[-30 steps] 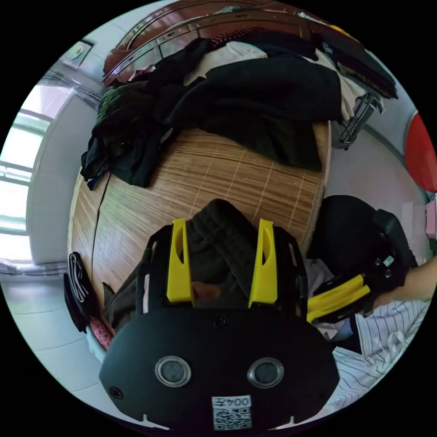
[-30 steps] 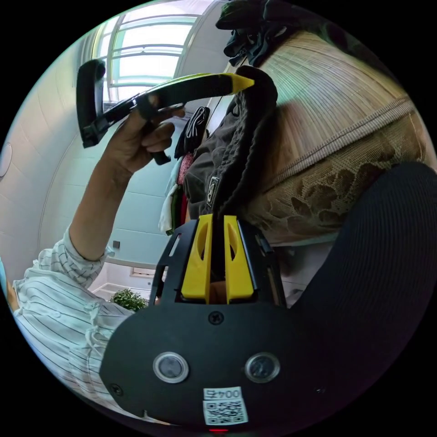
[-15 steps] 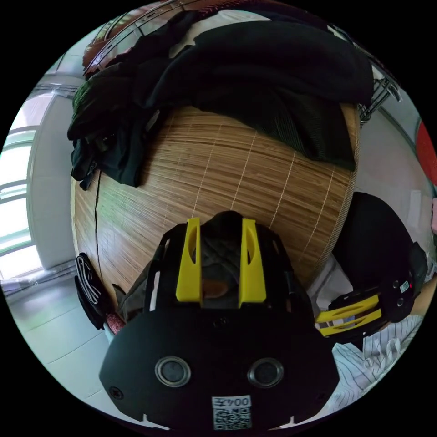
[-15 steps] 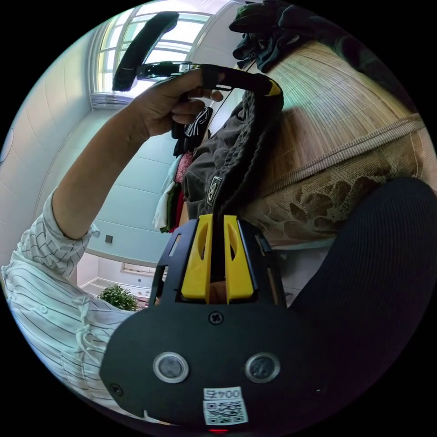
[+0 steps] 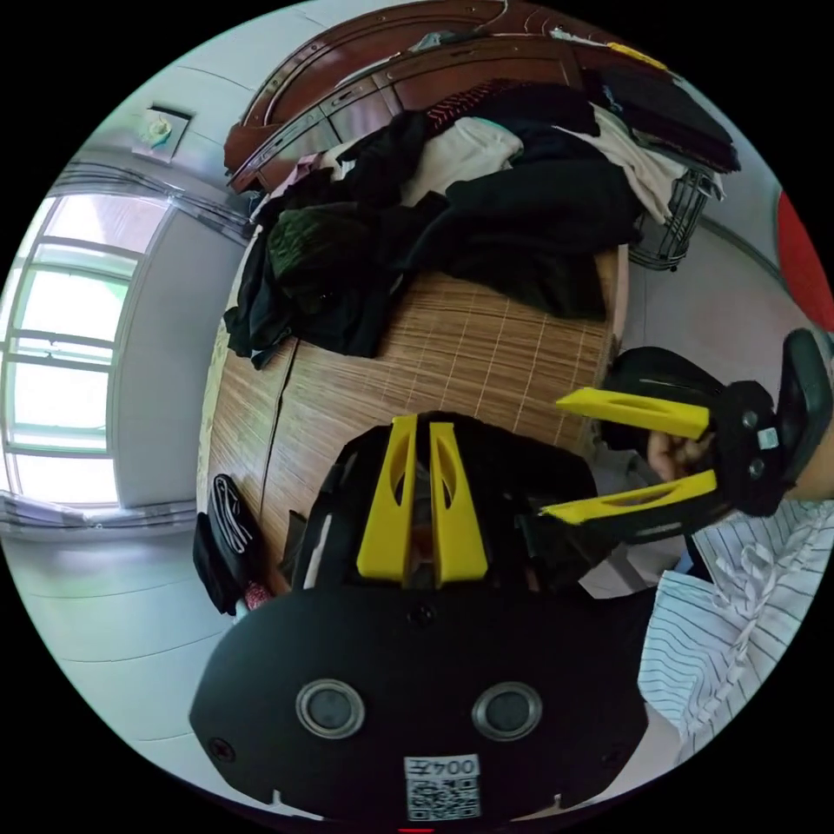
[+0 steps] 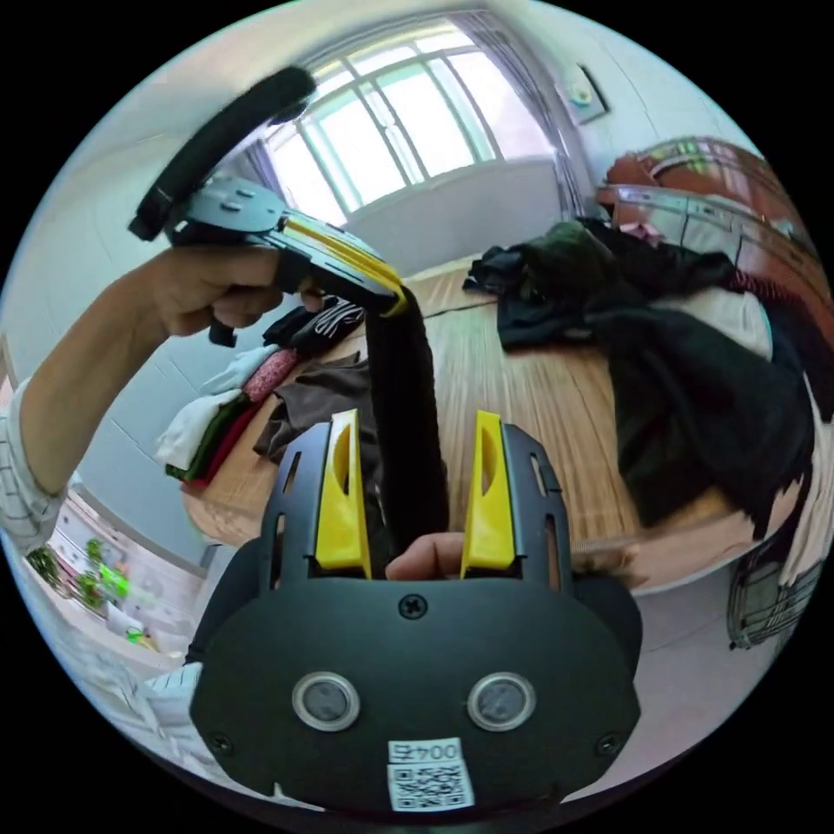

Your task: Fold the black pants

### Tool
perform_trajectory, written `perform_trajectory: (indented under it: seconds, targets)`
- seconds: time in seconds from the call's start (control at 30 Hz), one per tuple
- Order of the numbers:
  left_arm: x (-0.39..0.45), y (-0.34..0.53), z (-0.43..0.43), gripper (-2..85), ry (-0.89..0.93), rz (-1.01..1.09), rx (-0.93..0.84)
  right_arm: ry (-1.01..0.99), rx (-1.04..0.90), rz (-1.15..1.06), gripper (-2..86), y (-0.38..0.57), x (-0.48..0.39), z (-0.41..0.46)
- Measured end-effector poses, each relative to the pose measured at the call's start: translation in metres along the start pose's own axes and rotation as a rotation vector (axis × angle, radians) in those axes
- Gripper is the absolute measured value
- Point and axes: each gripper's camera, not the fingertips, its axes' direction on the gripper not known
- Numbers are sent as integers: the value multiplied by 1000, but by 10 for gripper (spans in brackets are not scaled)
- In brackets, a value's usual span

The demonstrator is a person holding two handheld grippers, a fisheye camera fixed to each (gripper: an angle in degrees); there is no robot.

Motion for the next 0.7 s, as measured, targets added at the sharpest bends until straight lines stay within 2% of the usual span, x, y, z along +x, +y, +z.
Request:
perform_trajectory:
  seconds: [0.13,0.2,0.33,0.4,0.47,0.6,0.7]
  targets:
    - [15,14,-40,28,-30,10,31,134,-57,-69,171,-17,-67,47]
    - [15,32,-62,36,-14,-15,67,190,-122,-43,70,-16,-84,74]
    - [1,84,-85,77,21,-101,153,-60,-116,-61,59,-4,-90,68]
    - [-15,133,-102,140,141,-188,270,-74,-137,-212,57,7,-112,59]
    - [-17,171,-117,179,178,-220,390,-50,-160,-362,56,18,-138,50]
    - [15,230,-148,229,125,-178,576,-25,-199,-661,53,37,-200,24]
    - [36,246,-172,227,108,-158,616,-37,-233,-793,51,47,-226,16]
